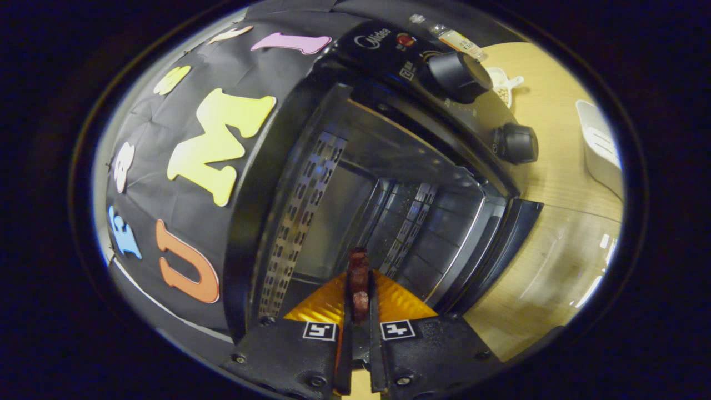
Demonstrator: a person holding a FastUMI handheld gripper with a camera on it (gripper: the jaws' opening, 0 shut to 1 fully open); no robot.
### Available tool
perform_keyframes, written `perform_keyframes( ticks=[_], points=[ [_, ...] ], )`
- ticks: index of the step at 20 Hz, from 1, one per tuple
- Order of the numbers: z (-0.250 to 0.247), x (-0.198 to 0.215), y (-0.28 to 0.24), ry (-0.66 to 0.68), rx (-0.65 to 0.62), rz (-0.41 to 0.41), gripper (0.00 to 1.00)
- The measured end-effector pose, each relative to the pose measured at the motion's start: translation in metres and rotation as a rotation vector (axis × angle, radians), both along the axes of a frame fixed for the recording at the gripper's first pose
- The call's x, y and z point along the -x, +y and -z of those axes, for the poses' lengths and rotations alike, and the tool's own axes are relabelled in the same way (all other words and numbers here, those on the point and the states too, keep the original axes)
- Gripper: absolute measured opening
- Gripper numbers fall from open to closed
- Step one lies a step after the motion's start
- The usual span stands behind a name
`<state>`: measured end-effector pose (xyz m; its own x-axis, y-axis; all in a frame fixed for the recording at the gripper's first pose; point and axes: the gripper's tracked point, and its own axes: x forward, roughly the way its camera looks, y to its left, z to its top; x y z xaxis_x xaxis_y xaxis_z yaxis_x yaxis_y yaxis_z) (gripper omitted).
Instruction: Open the toaster oven, put the food inside, and close the toaster oven door.
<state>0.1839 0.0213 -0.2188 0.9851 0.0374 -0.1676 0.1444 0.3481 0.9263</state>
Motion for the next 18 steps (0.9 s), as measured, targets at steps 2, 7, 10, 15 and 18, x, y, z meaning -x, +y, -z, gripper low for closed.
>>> perform_keyframes(
  ticks=[2, 7, 10, 15, 18],
  points=[
    [0.003, -0.004, 0.003, 0.009, 0.018, -0.009, 0.17],
    [0.015, 0.003, 0.0, 0.106, 0.207, -0.02, 0.29],
    [0.014, 0.009, -0.013, 0.141, 0.367, -0.029, 0.53],
    [0.006, 0.034, -0.019, 0.164, 0.576, -0.087, 1.0],
    [-0.003, 0.065, -0.017, 0.178, 0.694, -0.151, 0.99]
  ],
)
